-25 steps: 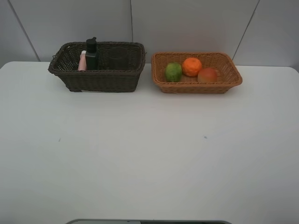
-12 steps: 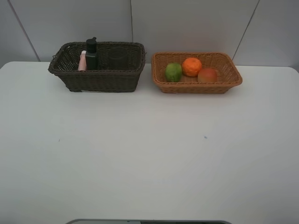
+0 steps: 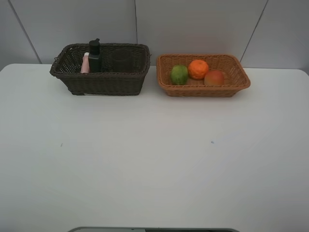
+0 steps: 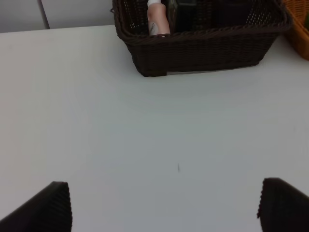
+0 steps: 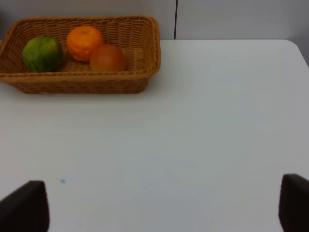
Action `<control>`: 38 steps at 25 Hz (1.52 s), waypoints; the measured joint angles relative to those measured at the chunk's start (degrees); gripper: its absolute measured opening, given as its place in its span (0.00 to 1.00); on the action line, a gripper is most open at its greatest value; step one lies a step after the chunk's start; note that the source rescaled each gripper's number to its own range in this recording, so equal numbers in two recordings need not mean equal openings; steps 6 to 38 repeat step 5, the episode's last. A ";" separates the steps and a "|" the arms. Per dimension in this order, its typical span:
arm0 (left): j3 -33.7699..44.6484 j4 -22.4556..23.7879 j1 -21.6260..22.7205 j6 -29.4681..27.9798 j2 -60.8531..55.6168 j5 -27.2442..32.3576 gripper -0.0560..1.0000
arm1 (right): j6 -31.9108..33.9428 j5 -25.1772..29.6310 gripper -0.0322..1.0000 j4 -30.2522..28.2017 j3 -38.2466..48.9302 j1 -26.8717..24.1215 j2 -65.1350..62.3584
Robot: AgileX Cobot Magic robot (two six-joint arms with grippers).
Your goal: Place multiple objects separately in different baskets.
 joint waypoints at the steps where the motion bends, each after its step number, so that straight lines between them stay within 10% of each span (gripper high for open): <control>1: 0.00 0.00 0.00 0.00 0.00 0.00 0.99 | 0.00 0.00 1.00 0.00 0.00 0.00 0.00; 38: 0.00 0.00 0.00 0.00 0.00 0.00 0.99 | 0.00 0.00 1.00 0.00 0.00 0.00 0.00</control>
